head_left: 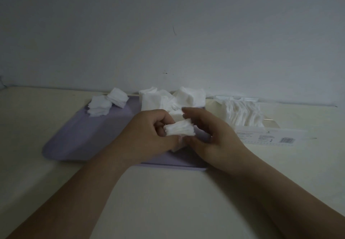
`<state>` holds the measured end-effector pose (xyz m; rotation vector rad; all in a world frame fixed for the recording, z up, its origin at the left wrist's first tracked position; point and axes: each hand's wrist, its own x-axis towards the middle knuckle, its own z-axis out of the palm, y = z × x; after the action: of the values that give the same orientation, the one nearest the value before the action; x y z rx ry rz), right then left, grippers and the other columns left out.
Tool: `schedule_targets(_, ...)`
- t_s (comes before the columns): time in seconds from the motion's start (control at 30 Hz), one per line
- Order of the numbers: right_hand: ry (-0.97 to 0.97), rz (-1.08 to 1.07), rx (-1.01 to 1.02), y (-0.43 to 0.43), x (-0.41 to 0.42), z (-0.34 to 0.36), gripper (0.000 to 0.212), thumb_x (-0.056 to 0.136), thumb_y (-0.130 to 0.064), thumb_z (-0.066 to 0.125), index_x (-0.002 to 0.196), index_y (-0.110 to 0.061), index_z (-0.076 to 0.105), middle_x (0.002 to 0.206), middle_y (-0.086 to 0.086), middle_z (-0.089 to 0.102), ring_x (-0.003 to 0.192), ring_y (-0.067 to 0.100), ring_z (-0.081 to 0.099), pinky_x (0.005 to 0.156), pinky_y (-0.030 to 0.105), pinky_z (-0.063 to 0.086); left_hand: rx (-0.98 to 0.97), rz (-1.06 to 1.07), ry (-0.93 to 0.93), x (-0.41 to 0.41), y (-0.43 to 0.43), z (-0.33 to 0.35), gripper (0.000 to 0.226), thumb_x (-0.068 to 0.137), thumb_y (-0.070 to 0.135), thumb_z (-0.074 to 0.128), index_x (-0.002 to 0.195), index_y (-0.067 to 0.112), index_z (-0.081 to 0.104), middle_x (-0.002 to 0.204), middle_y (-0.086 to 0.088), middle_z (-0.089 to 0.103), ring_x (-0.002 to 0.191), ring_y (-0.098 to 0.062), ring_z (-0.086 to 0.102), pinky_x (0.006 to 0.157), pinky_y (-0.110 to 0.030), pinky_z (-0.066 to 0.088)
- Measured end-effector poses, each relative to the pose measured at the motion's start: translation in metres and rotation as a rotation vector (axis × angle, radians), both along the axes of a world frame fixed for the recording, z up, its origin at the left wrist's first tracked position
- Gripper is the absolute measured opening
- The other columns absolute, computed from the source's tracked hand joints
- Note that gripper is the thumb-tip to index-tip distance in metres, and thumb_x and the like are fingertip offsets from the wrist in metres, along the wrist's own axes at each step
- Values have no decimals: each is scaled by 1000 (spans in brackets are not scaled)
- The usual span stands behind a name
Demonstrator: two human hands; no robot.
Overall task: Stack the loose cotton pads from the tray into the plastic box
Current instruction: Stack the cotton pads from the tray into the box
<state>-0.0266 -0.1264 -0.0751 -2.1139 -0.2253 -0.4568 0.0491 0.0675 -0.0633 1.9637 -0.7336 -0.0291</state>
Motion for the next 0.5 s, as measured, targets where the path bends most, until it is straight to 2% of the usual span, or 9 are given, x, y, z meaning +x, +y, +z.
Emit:
schedule_targets(0.03,-49,10,-39,1,-1,0,55,91,-4,72,141,-24,59,131,-15,65,124,0,59,106,17,42,23,2,-8,0,0,-1,23,72,21,91,81,23,70,53,16,47,50,0,41,52,-13,34)
schedule_targets(0.1,-115,50,-152,2,-1,-2,51,96,-11,66,144,-25,57,142,-10,60,134,1,52,111,14,37,70,-9,-16,1,1,-2,25,71,26,89,80,24,66,52,15,47,49,-1,40,51,-15,34)
schedule_targets(0.17,-80,62,-264,3,-1,-4,47,100,-22,56,146,-30,55,152,-8,52,142,0,42,114,10,31,110,-46,1,1,2,0,26,72,27,88,85,23,66,50,18,51,47,0,42,50,-14,34)
schedule_targets(0.27,9,47,-298,5,-1,-8,49,101,-28,46,149,-29,52,159,-7,44,148,-2,33,116,6,23,130,-54,45,4,3,-2,29,73,27,90,90,16,69,48,18,51,46,2,42,49,-13,33)
schedule_targets(0.4,32,-2,-324,5,2,-10,57,99,-28,40,154,-17,44,155,-6,48,142,4,43,116,12,29,140,-44,52,5,2,-6,29,73,32,91,86,17,69,51,14,52,49,-2,43,51,-18,35)
schedule_targets(0.5,36,1,-335,6,0,-10,54,103,-19,42,156,-10,38,141,-9,50,126,3,47,101,-1,29,42,-62,108,6,0,-10,22,80,29,87,90,20,69,57,6,55,53,-6,44,53,-22,36)
